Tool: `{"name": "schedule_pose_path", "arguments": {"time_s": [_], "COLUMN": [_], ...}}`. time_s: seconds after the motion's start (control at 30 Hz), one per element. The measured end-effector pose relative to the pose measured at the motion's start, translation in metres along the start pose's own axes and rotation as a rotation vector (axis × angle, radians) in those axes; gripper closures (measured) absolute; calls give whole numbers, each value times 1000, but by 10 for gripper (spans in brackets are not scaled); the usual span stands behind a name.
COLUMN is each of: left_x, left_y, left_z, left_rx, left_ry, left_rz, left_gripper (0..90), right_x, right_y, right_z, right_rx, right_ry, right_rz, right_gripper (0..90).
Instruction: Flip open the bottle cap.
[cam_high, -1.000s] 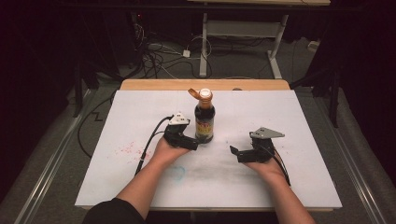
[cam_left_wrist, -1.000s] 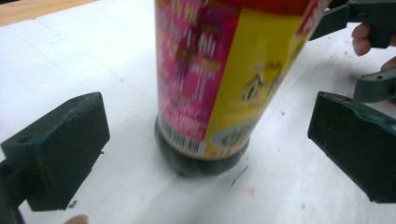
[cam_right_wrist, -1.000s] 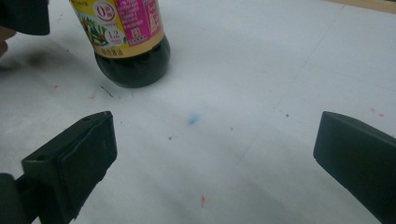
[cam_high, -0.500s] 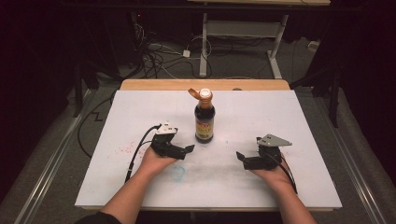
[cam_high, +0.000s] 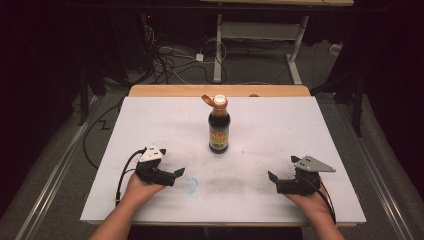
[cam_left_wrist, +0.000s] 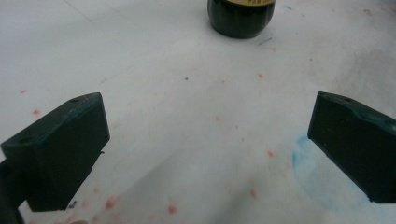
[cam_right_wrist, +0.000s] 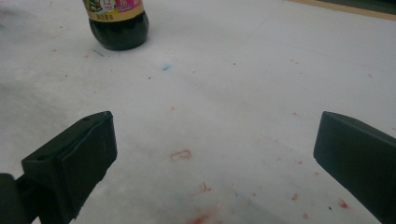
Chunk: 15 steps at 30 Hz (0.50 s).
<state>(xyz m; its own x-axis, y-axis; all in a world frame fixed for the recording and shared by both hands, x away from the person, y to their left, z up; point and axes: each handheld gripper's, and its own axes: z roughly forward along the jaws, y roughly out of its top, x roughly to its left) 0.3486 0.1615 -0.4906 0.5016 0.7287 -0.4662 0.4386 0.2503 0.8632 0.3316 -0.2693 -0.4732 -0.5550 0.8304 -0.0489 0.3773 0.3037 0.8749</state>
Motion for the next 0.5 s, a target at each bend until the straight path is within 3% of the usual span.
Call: {"name": "schedule_pose_path", "arguments": {"time_s": [0.13, 0.23, 0.5], "left_x": [6, 5, 5], "left_y": [-6, -10, -10], "left_z": [-23, -33, -34], "left_rx": [-16, -26, -44], "left_ry": [14, 18, 27], "left_rz": [-18, -6, -15], "left_gripper": [0, 0, 0], "right_x": [-2, -2, 0], "right_y": [-7, -12, -11], "right_z": [-9, -12, -9], "right_rx": [-9, -13, -8], "right_ry": [-18, -24, -42], "right_rz": [13, 27, 10], "right_gripper": [4, 4, 4]}}
